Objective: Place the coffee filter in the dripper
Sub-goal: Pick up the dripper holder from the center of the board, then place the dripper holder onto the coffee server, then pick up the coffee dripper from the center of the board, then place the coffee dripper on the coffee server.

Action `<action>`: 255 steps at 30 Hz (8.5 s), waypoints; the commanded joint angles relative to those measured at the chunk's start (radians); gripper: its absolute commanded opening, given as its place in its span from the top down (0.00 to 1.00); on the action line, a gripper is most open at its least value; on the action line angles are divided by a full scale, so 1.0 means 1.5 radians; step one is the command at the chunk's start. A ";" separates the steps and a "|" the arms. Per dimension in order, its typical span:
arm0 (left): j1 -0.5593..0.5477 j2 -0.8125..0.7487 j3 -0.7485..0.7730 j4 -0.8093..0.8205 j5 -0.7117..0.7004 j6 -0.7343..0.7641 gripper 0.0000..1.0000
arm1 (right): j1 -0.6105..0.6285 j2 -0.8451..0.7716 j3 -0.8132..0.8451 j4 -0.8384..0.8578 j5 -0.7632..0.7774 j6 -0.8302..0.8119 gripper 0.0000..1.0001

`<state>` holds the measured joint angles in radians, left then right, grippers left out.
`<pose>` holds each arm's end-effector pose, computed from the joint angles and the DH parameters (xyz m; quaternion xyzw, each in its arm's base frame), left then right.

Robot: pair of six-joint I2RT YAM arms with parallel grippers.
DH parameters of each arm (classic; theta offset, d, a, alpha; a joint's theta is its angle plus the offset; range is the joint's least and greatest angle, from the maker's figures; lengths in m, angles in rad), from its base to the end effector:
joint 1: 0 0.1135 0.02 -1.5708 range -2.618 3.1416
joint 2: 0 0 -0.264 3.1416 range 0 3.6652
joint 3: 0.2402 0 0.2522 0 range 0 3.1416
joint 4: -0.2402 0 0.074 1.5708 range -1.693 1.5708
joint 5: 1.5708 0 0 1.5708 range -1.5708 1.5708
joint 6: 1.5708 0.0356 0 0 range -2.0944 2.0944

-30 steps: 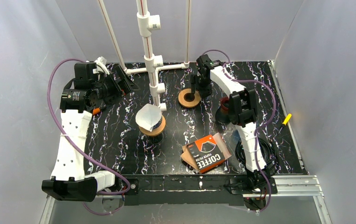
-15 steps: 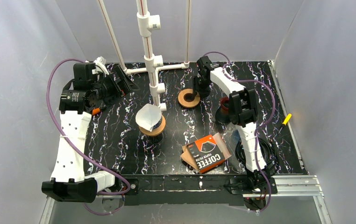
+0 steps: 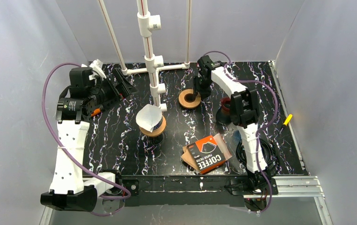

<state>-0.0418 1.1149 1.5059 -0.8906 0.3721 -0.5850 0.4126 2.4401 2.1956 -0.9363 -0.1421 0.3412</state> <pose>0.2007 -0.0214 0.4480 -0.1358 0.8395 -0.3060 0.4281 0.4701 0.2113 0.1818 -0.0487 0.9775 0.1359 0.1541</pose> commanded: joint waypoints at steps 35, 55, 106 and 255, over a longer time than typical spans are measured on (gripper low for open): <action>0.004 -0.106 -0.046 0.042 0.006 0.059 0.02 | -0.109 -0.557 -0.234 -0.125 0.050 -0.023 0.72; 0.004 -0.092 -0.059 0.099 0.084 0.048 0.02 | -0.178 -0.546 -0.361 -0.105 0.091 -0.043 0.73; 0.004 -0.118 -0.097 0.123 0.059 0.042 0.02 | -0.184 -0.570 -0.311 -0.106 0.126 -0.034 0.06; 0.004 -0.129 -0.233 0.255 -0.014 -0.035 0.01 | -0.358 -0.691 -0.423 -0.010 -0.184 -0.023 0.99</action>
<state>-0.0410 0.9771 1.1633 -0.5907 0.3550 -0.6769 -0.1242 1.3716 1.5105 -0.9962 -0.4282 0.3199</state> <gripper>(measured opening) 0.991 0.141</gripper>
